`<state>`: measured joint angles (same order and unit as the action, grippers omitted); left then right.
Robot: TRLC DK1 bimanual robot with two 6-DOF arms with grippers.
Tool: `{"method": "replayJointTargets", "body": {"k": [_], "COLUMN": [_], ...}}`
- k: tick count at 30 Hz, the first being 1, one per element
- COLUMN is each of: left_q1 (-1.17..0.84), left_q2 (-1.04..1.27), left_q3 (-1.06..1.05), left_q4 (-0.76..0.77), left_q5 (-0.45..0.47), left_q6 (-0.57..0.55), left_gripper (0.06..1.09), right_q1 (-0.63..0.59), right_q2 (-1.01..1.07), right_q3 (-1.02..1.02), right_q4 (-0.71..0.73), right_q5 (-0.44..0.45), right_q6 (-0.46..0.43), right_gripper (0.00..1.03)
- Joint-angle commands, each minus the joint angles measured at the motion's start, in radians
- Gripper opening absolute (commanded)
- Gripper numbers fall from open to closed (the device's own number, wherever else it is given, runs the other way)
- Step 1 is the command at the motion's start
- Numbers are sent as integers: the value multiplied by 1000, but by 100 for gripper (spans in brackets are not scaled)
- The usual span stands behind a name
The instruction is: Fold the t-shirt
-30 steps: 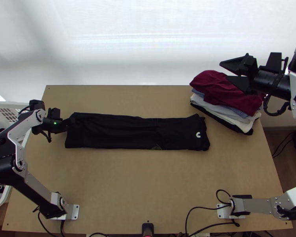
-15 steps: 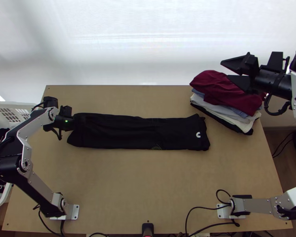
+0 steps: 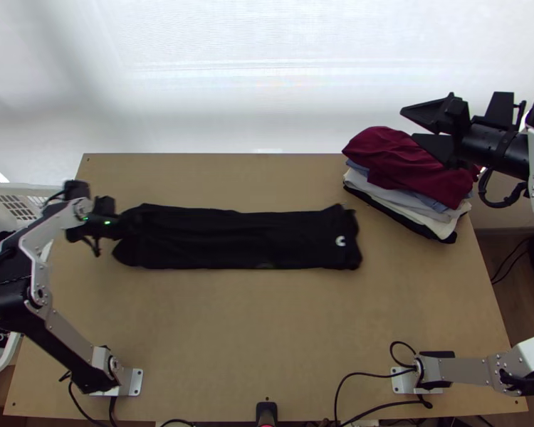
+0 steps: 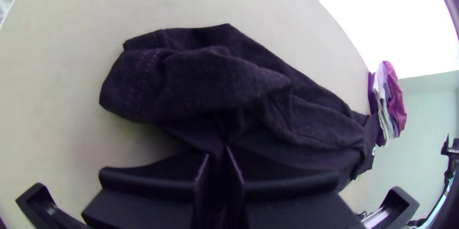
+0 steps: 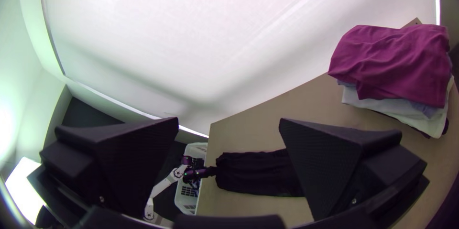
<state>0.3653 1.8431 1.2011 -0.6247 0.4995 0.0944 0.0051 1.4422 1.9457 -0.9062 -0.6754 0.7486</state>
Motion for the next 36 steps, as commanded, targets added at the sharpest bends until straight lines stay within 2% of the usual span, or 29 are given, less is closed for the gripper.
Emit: {"method": "replayJointTargets", "body": {"k": [1, 7, 13, 21, 28, 36], "left_q1": [119, 256, 178, -157, -394, -555], "left_q2": [11, 24, -137, -308, -289, -197], "left_q3": [49, 184, 207, 232, 276, 321], "left_q4": [-59, -219, -336, -357, -310, -227], "left_q5": [-16, -15, -12, -10, -13, -27], "left_q6": [94, 183, 142, -74, -236, -383], "left_gripper": [10, 10, 10, 10, 10, 10], "right_q1": [-7, -7, -7, -7, -7, -7], "right_q2": [11, 12, 12, 15, 24, 27], "right_q3": [24, 22, 18, 18, 35, 30], "right_q4": [-3, -2, -2, 4, 6, 7], "right_q5": [-15, -15, -15, -15, -15, -13], "right_q6": [14, 11, 11, 11, 11, 11], "right_gripper": [99, 99, 99, 99, 99, 99]}}
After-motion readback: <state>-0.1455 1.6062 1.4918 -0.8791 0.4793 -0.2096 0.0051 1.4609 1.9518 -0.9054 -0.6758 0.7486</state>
